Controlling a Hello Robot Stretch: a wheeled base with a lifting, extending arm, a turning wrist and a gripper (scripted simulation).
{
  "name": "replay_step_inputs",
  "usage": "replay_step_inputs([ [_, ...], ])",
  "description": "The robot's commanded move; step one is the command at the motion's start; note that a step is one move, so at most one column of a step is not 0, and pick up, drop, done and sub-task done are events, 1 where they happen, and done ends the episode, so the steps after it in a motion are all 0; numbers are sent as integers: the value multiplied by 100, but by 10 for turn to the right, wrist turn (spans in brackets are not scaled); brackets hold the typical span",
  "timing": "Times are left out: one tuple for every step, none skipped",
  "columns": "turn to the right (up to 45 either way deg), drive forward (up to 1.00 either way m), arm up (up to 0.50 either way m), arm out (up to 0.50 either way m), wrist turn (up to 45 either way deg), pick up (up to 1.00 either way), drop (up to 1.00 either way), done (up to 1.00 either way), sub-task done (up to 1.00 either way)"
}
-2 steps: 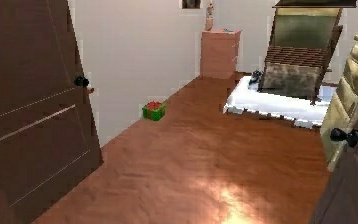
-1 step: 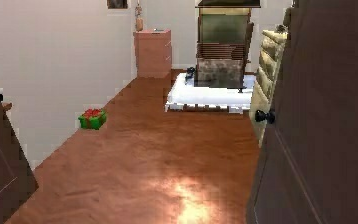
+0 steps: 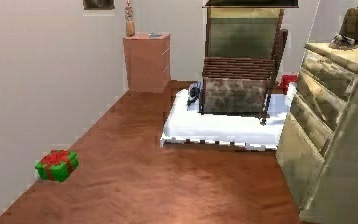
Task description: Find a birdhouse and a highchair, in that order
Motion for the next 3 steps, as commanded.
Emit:
replay_step_inputs([
  [90, 0, 0, 0, 0, 0, 0, 0, 0],
  [0, 100, 0, 0, 0, 0, 0, 0, 0],
  [60, 0, 0, 0, 0, 0, 0, 0, 0],
])
